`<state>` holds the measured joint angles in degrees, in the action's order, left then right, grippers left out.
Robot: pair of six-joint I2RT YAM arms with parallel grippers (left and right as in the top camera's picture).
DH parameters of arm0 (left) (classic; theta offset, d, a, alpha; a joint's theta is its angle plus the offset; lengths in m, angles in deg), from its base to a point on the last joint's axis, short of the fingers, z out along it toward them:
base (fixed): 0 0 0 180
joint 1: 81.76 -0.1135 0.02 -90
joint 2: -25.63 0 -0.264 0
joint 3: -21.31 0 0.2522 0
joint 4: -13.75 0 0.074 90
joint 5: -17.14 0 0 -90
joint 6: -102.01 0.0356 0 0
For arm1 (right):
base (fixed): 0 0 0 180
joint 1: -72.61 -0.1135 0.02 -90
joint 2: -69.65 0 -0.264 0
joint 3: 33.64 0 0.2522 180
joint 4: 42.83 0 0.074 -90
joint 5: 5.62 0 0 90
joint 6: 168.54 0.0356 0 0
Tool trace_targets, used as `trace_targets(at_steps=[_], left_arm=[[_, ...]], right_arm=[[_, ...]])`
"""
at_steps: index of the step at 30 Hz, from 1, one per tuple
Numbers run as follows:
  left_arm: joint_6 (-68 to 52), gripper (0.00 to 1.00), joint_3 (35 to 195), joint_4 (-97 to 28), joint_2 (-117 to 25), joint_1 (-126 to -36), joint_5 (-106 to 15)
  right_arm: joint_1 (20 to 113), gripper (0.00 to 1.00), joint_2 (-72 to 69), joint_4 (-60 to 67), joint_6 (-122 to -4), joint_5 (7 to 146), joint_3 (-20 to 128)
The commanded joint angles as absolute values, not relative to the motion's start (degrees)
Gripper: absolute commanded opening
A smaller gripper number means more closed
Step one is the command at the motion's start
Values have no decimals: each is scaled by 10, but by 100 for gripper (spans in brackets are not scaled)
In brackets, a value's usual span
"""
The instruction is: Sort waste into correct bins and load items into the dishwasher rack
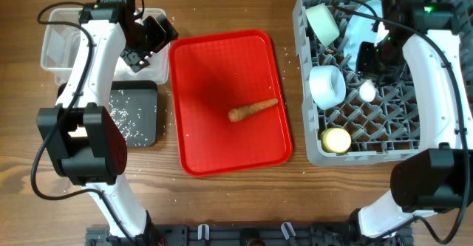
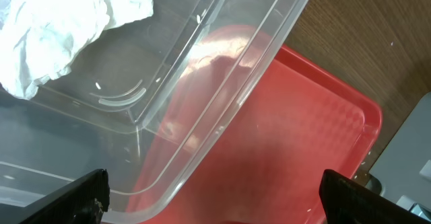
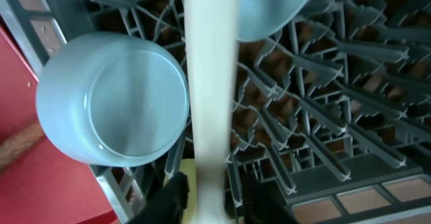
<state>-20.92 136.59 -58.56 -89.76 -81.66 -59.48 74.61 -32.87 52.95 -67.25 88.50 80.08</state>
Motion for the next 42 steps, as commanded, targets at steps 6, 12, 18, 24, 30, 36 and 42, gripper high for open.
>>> trace_targets(at_steps=[6,12,18,24,30,36,42], left_arm=[[-215,100,1363,-586,-895,-817,-594],[-215,100,1363,-586,-895,-817,-594],[-215,100,1363,-586,-895,-817,-594],[-214,100,1363,-567,-895,-815,-573],[-40,83,1363,-562,-895,-700,-528],[157,92,1363,-569,-901,-513,-720],[360,83,1363,-612,-944,-478,-720]], right_arm=[[751,55,-332,511,-680,882,791],[726,56,-317,485,-766,756,836],[580,63,-303,409,-749,747,836],[581,65,-298,402,-710,788,836],[712,66,-286,412,-709,776,836],[746,68,-286,417,-711,766,836],[746,69,-286,430,-716,766,836]])
